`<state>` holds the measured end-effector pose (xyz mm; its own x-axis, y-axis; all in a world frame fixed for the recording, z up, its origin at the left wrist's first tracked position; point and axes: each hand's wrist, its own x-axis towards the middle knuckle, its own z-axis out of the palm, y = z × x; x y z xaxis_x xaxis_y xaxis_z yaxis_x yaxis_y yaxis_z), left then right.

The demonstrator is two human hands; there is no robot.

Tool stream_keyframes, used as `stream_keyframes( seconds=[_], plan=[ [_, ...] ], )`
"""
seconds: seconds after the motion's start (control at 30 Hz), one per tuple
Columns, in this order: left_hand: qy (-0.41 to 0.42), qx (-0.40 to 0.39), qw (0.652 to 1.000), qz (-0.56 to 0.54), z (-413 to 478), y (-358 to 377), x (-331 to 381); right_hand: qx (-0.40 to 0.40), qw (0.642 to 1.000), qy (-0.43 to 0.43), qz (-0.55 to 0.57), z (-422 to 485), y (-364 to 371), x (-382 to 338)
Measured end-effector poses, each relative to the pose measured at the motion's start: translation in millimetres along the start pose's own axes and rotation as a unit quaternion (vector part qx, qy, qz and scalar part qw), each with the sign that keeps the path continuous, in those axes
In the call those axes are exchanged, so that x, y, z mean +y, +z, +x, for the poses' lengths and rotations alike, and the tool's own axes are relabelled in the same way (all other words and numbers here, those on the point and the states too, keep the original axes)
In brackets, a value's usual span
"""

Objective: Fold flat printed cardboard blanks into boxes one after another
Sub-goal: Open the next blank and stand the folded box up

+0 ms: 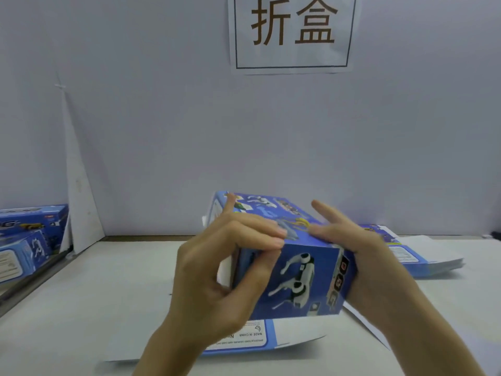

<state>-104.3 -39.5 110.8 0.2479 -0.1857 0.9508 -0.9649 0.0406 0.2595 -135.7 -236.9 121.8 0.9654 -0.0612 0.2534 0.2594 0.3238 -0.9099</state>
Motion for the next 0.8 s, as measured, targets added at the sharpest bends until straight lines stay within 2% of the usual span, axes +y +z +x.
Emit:
stream_keyframes(
  seconds=[0.1, 0.17, 0.2, 0.27, 0.33, 0.37, 0.43, 0.5, 0.57, 0.63, 0.73, 0.8],
  plan=[
    [-0.120, 0.066, 0.985, -0.100, 0.3, 8.0, 4.1, 0.015, 0.997, 0.061, -0.042, 13.7, 11.2, 13.1],
    [-0.229, 0.129, 0.957, -0.118, 12.1, 11.4, 1.1, 0.006, 1.000, 0.007, 0.019, 8.4, 13.3, 18.0],
    [-0.308, 0.153, 0.931, -0.123, 17.6, 11.4, -4.3, -0.003, 0.999, -0.038, 0.019, 6.6, 15.4, 19.9],
    [-0.452, 0.167, 0.856, -0.187, 20.2, 4.7, -18.0, -0.030, 0.992, -0.118, -0.018, 5.7, 22.9, 21.5],
    [-0.517, 0.128, 0.788, -0.309, 14.5, -3.9, -23.3, -0.075, 0.980, -0.170, -0.068, 1.3, 28.6, 24.9],
    [-0.520, 0.109, 0.777, -0.338, 10.6, -8.2, -24.1, -0.095, 0.973, -0.186, -0.096, -0.6, 29.8, 27.2],
    [-0.516, 0.100, 0.782, -0.335, 2.6, -13.6, -30.9, -0.110, 0.963, -0.192, -0.153, -0.6, 28.8, 31.3],
    [-0.487, 0.093, 0.807, -0.321, -0.1, -17.1, -43.5, -0.057, 0.958, -0.189, -0.208, 4.2, 26.8, 34.7],
    [-0.430, 0.028, 0.860, -0.274, -5.3, -21.4, -56.0, 0.006, 0.957, -0.181, -0.225, 10.6, 21.6, 39.7],
    [-0.403, -0.078, 0.888, -0.209, -15.6, -23.5, -64.5, 0.035, 0.961, -0.168, -0.215, 15.4, 16.1, 40.9],
    [-0.419, -0.191, 0.881, -0.110, -34.0, -20.7, -79.1, 0.058, 0.957, -0.146, -0.244, 19.0, 6.9, 41.2],
    [-0.432, -0.211, 0.874, -0.069, -45.2, -17.0, -88.8, 0.069, 0.943, -0.149, -0.288, 22.3, 1.8, 45.0]
  ],
)
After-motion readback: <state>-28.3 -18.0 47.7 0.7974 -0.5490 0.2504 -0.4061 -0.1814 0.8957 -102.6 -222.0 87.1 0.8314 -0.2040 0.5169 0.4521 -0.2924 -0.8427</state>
